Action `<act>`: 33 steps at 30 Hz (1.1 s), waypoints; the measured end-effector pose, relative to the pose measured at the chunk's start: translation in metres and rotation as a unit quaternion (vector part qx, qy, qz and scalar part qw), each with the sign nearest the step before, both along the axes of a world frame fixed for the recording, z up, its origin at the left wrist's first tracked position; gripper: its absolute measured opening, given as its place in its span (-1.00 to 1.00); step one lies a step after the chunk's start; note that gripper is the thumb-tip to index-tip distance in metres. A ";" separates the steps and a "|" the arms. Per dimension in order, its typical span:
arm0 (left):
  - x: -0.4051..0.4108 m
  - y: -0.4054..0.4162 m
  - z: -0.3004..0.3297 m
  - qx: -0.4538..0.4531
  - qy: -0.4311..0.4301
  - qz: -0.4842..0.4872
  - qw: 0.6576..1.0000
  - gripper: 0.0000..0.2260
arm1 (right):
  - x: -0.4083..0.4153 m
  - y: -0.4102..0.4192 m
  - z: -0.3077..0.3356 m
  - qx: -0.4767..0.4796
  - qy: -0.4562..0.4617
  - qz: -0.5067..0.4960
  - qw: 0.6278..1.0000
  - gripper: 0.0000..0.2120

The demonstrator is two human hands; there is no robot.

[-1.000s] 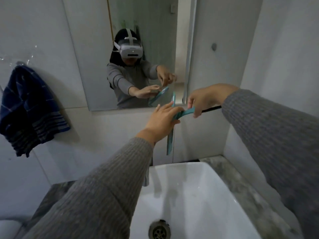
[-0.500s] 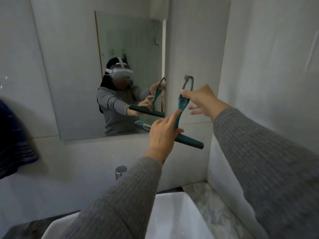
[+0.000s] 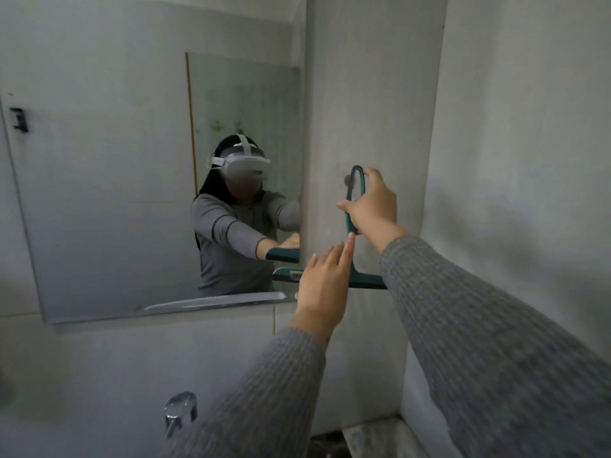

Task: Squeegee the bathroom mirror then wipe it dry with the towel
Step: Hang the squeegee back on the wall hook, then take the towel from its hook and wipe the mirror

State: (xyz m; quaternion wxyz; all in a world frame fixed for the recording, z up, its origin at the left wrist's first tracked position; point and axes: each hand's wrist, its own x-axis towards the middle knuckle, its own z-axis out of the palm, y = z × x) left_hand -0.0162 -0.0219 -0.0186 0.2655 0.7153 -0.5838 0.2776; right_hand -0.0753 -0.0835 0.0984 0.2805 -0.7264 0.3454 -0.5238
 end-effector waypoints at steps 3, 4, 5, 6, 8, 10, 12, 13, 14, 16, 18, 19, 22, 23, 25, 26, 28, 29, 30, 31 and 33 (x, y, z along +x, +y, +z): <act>0.009 -0.013 -0.009 0.034 -0.020 0.037 0.999 -0.14 | 0.010 -0.017 -0.006 -0.037 0.015 -0.006 0.999 -0.34; 0.010 -0.016 -0.014 0.040 -0.019 0.038 0.998 -0.13 | 0.012 -0.022 -0.009 -0.043 0.020 -0.010 0.999 -0.33; 0.011 -0.018 -0.020 0.047 -0.017 0.036 0.998 -0.13 | 0.014 -0.026 -0.012 -0.045 0.022 -0.011 0.999 -0.33; 0.013 -0.020 -0.024 0.051 -0.014 0.035 0.998 -0.14 | 0.016 -0.029 -0.015 -0.043 0.024 -0.011 0.999 -0.33; 0.018 -0.026 -0.031 0.052 -0.008 0.035 0.998 -0.16 | 0.018 -0.034 -0.022 -0.039 0.019 -0.010 0.999 -0.35; 0.022 -0.032 -0.037 0.060 -0.006 0.036 0.998 -0.21 | 0.018 -0.039 -0.028 -0.040 0.014 -0.008 0.999 -0.38; 0.023 -0.036 -0.043 0.068 -0.005 0.038 0.997 -0.22 | 0.019 -0.042 -0.032 -0.049 0.020 -0.011 0.999 -0.40; 0.023 -0.036 -0.044 0.073 -0.005 0.037 0.997 -0.22 | 0.019 -0.043 -0.033 -0.052 0.025 -0.011 0.998 -0.40; 0.022 -0.036 -0.044 0.076 -0.003 0.034 0.997 -0.23 | 0.019 -0.044 -0.033 -0.052 0.033 -0.013 0.998 -0.39; 0.021 -0.033 -0.040 0.071 0.011 0.022 0.997 -0.28 | 0.017 -0.043 -0.034 -0.054 0.069 -0.024 0.996 -0.32; 0.023 -0.025 -0.033 0.044 0.021 0.012 0.999 -0.34 | 0.013 -0.037 -0.032 -0.062 0.114 -0.049 0.990 -0.24; 0.025 -0.020 -0.029 0.025 0.017 0.012 0.999 -0.37 | 0.012 -0.032 -0.031 -0.079 0.131 -0.069 0.986 -0.23; 0.039 0.003 -0.014 -0.036 -0.005 0.022 0.999 -0.48 | 0.016 -0.009 -0.025 -0.182 0.176 -0.118 0.960 -0.33; 0.046 0.013 -0.007 -0.056 -0.009 0.028 0.998 -0.51 | 0.021 0.001 -0.023 -0.216 0.189 -0.113 0.951 -0.39; 0.063 0.037 0.007 -0.092 -0.025 0.060 0.994 -0.58 | 0.033 0.023 -0.019 -0.270 0.199 -0.080 0.939 -0.56; 0.072 0.052 0.014 -0.103 -0.035 0.085 0.990 -0.61 | 0.041 0.036 -0.017 -0.291 0.199 -0.061 0.934 -0.65; 0.092 0.086 0.029 -0.107 -0.044 0.146 0.982 -0.69 | 0.062 0.060 -0.014 -0.308 0.199 -0.016 0.930 -0.72; 0.103 0.104 0.036 -0.103 -0.042 0.176 0.978 -0.72 | 0.073 0.074 -0.013 -0.305 0.197 0.013 0.932 -0.72; 0.114 0.124 0.042 -0.101 -0.035 0.203 0.973 -0.74 | 0.085 0.087 -0.012 -0.295 0.191 0.044 0.935 -0.73; 0.125 0.145 0.047 -0.103 -0.024 0.228 0.968 -0.74 | 0.097 0.101 -0.012 -0.286 0.181 0.076 0.938 -0.74; 0.146 0.191 0.054 -0.114 -0.002 0.282 0.953 -0.74 | 0.119 0.130 -0.012 -0.278 0.161 0.140 0.937 -0.78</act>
